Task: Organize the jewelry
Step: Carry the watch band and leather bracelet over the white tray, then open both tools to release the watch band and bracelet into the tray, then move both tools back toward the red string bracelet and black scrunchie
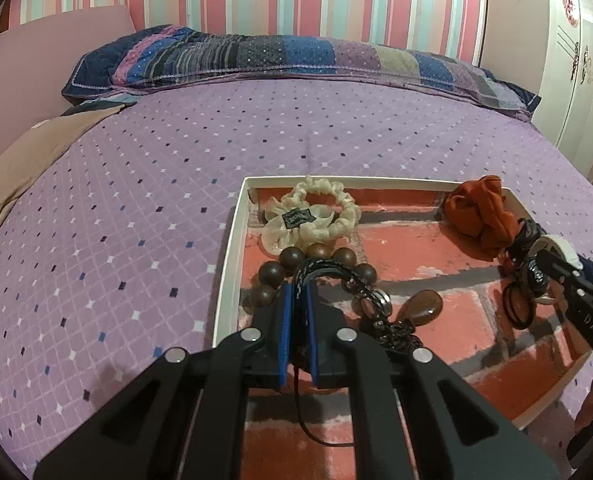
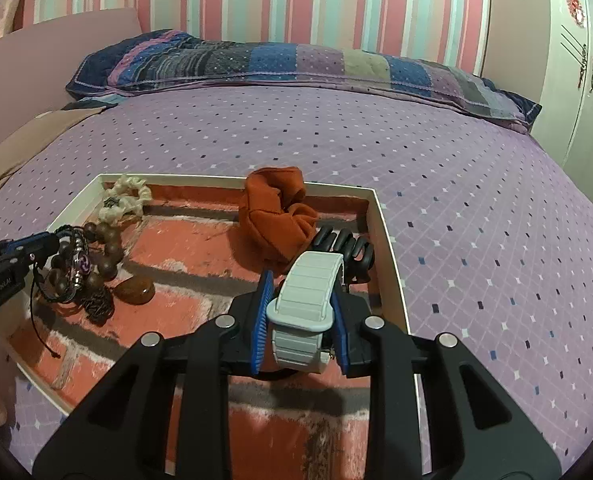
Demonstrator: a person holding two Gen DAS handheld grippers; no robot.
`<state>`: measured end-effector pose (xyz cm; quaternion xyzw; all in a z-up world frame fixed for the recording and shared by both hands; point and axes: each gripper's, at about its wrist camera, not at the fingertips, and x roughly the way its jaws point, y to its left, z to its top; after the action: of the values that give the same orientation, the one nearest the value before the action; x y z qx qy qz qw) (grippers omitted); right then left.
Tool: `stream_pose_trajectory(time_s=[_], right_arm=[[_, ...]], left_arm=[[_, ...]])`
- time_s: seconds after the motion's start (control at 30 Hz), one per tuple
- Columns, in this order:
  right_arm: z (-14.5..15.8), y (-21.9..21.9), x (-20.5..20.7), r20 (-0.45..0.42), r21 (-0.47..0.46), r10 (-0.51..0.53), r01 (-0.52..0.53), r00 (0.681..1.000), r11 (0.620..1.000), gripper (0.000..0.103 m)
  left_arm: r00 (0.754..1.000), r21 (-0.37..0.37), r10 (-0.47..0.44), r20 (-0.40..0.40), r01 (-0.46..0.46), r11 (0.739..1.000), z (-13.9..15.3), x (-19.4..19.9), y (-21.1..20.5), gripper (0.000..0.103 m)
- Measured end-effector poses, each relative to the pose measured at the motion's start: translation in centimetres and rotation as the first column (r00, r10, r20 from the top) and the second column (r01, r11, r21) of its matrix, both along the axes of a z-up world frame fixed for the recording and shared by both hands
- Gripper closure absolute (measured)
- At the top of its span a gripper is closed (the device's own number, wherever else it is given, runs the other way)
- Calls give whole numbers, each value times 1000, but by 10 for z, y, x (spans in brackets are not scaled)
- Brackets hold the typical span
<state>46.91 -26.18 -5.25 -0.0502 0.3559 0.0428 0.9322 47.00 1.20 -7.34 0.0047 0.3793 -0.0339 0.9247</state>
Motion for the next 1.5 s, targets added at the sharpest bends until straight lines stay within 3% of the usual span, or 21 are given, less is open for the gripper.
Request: stream_pose_trajectory(time_s=[0.57,0.8,0.87,0.93,0.97,1.17,1.3,1.5], right_arm=[[-17,-1,12,-55,11,-7,8,998,1000,75],[-14,0,6,-65,-4,6,-6,998,1000,46],[-8,0,2,-58,-11,6,-7,998,1000,35],[0,-3,-2,-53,0,7,-7,999,1000,30],[5,-5,-5,-50,11,9,-8,999,1000,28],[25,-11,-25,-30,4,7,-7,1000,1000,14],[42,-16,-47,0,-5,5,-5,1000,1000,7],[60,-30,-82,28,-9,-7,7,1000,1000,5]], left_arm=[[999,21,11,-38,-10,1000,-9,15,-2,95],[999,20,6,-38,-5,1000,-3,5,-1,93],[999,23,3,-32,-2,1000,1,0,-1,87],[1000,25,1,-20,0,1000,6,-5,-1,57],[1000,22,0,-2,0,1000,11,-12,0,51],[1000,-3,-21,22,21,1000,30,-39,0,49],[999,-3,-14,50,14,1000,44,-64,-1,26],[998,-27,-10,55,12,1000,59,-99,-2,19]])
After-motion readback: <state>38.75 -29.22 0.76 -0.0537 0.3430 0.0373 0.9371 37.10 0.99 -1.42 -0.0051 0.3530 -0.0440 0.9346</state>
